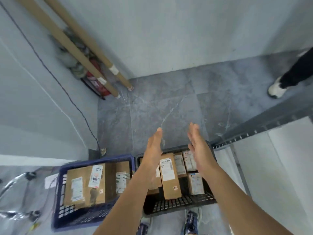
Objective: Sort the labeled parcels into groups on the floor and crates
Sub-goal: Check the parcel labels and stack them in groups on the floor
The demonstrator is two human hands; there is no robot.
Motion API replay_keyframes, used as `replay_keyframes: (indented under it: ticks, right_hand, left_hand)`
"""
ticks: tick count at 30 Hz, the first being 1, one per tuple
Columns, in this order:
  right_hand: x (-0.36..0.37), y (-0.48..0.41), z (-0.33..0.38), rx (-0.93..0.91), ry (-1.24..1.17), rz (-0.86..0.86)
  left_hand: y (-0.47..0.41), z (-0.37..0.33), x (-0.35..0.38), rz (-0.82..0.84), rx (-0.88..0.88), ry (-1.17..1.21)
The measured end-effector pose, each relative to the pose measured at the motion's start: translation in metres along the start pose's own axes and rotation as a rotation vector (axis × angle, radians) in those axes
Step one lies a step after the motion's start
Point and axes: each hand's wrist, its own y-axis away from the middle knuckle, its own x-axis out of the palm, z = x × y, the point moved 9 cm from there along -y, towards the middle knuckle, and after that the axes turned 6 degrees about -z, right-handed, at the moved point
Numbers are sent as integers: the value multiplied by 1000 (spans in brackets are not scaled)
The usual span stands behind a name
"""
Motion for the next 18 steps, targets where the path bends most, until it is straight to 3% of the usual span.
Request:
replay_keyframes:
  ticks: [9, 18]
  right_hand:
    - [-14, 138, 171, -293, -220, -199]
    - [-24, 297, 241, -523, -301, -434]
  left_hand:
    - [127, -167, 4, 277, 306, -87]
    - [268, -262, 18, 572, 542, -87]
